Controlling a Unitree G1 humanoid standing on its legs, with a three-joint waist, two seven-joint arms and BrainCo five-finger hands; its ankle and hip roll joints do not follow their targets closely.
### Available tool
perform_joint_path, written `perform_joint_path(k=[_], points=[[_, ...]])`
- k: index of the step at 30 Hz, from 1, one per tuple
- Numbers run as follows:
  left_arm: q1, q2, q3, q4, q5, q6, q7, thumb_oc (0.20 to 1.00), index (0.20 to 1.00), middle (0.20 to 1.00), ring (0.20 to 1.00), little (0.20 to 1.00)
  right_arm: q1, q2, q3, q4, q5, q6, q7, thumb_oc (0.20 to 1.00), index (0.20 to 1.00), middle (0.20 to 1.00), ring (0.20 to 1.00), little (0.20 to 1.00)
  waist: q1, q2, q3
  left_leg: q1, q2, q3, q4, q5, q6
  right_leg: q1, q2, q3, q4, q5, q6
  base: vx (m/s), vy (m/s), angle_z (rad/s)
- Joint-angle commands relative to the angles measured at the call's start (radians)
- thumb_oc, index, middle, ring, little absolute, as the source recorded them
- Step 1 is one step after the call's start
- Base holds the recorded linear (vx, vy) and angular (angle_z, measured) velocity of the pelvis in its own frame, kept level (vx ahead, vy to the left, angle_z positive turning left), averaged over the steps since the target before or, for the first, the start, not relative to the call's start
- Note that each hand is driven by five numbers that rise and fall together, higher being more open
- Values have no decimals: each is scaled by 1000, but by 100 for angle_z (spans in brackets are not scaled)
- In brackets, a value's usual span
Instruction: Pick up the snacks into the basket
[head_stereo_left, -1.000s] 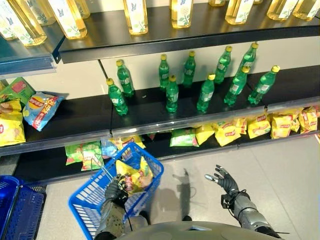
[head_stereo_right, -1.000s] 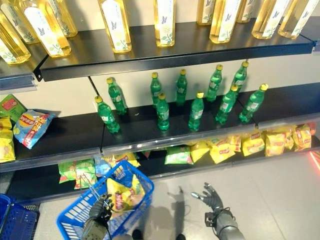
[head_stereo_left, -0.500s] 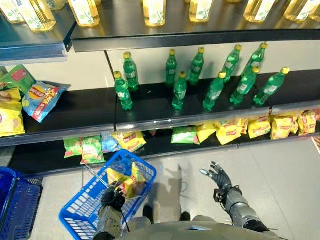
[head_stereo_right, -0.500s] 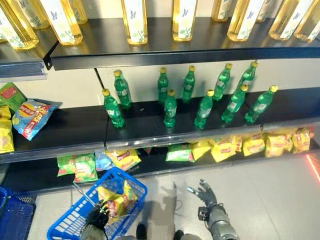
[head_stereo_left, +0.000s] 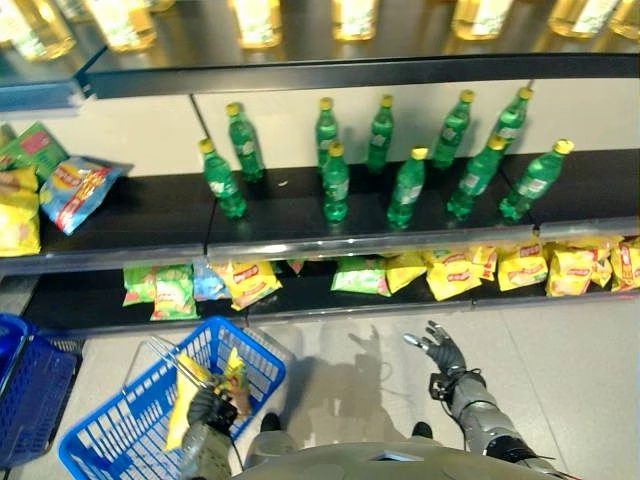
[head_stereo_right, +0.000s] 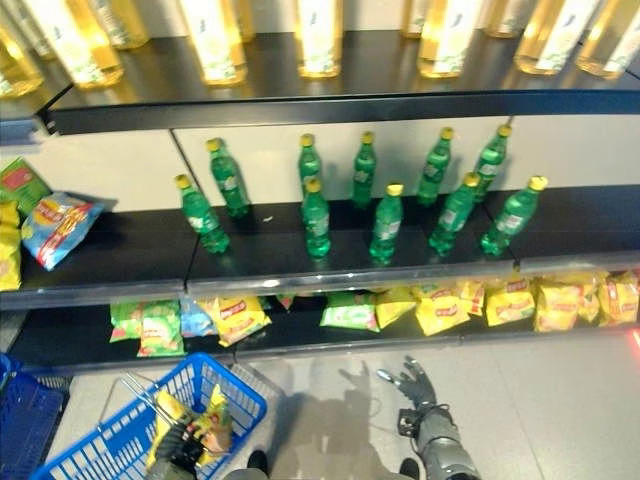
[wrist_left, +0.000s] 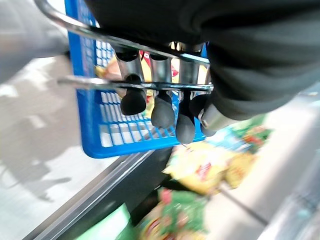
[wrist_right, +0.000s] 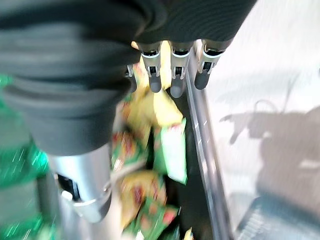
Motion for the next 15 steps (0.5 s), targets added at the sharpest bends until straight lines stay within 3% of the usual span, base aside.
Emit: perform_joint_path(k=[1,2,4,6,7,8,10,11,12,13,14,15], points=[[-104,77,1,-66,9,-71,-37,200,200,200,200,200,-41,14,18,-44,38,-51,8,1000,1000,1000,1000,1000,-12,-41,9,-14,-2,-20,115,67,-25,19,5,-27,-52,55,-17,55,-382,25],[-106,76,7,-46,5,-68,-36,200,200,200,200,200,-36,10,23,-44,43,-53,9,1000,1000,1000,1000,1000,-23,-39,11,-29,29,12,162,112,-33,32,25,-39,-59,42,-33,68,-414,11],[-111,72,19,-24,-1,-71,-30,200,200,200,200,200,-34,3,44,-31,30,-53,11,1000,1000,1000,1000,1000,-44,-37,10,-38,116,142,223,188,-53,48,68,-63,-63,12,-68,107,-388,13],[-113,73,23,6,12,-65,-25,200,200,200,200,200,-32,-6,53,-27,19,-52,9,1000,1000,1000,1000,1000,-57,-36,8,-29,155,252,255,189,-85,72,100,-67,-63,-29,-86,133,-315,26],[-118,74,27,21,17,-63,-28,200,200,200,200,200,-29,-7,56,-26,16,-50,9,1000,1000,1000,1000,1000,-58,-35,5,-32,146,267,259,171,-89,81,110,-64,-63,-43,-90,19,-248,18],[-120,75,28,22,27,-63,-30,200,200,200,200,200,-29,-12,56,-34,14,-47,14,1000,1000,1000,1000,1000,-49,-41,6,-59,87,266,268,136,-45,74,110,-65,-63,-32,-102,2,-166,5],[-120,77,30,19,38,-63,-31,200,200,200,200,200,-27,-18,51,-40,10,-45,21,1000,1000,1000,1000,1000,-36,-61,3,-114,-38,221,262,27,11,74,97,-68,-63,-22,-95,6,-103,-2],[-120,78,30,19,38,-63,-31,200,200,200,200,200,-26,-18,51,-40,10,-45,21,1000,1000,1000,1000,1000,-38,-62,2,-115,-39,220,263,25,12,74,95,-70,-63,-22,-93,69,-75,-5],[-112,72,29,14,47,-62,-35,200,200,200,200,200,-28,-14,47,-46,4,-45,27,1000,1000,1000,1000,1000,-18,-73,0,-154,-174,153,205,-43,62,70,103,-55,-63,-10,-87,52,-38,-3],[-112,72,29,14,47,-62,-35,200,200,200,200,200,-28,-14,47,-46,4,-45,27,1000,1000,1000,1000,1000,-18,-73,-1,-154,-174,153,204,-43,62,70,103,-55,-63,-10,-87,136,-91,2],[-88,63,29,-18,42,-70,-41,200,200,200,200,200,-30,-6,49,-45,-2,-44,32,1000,1000,1000,1000,1000,19,-63,4,-177,-266,43,130,-29,80,87,135,-29,-63,-11,-80,117,-74,-3],[-79,60,31,-31,36,-71,-48,200,200,200,200,200,-38,0,51,-37,-5,-44,35,1000,1000,1000,1000,1000,34,-63,7,-175,-294,-1,130,-39,87,90,142,-17,-63,-9,-77,142,-81,-29]])
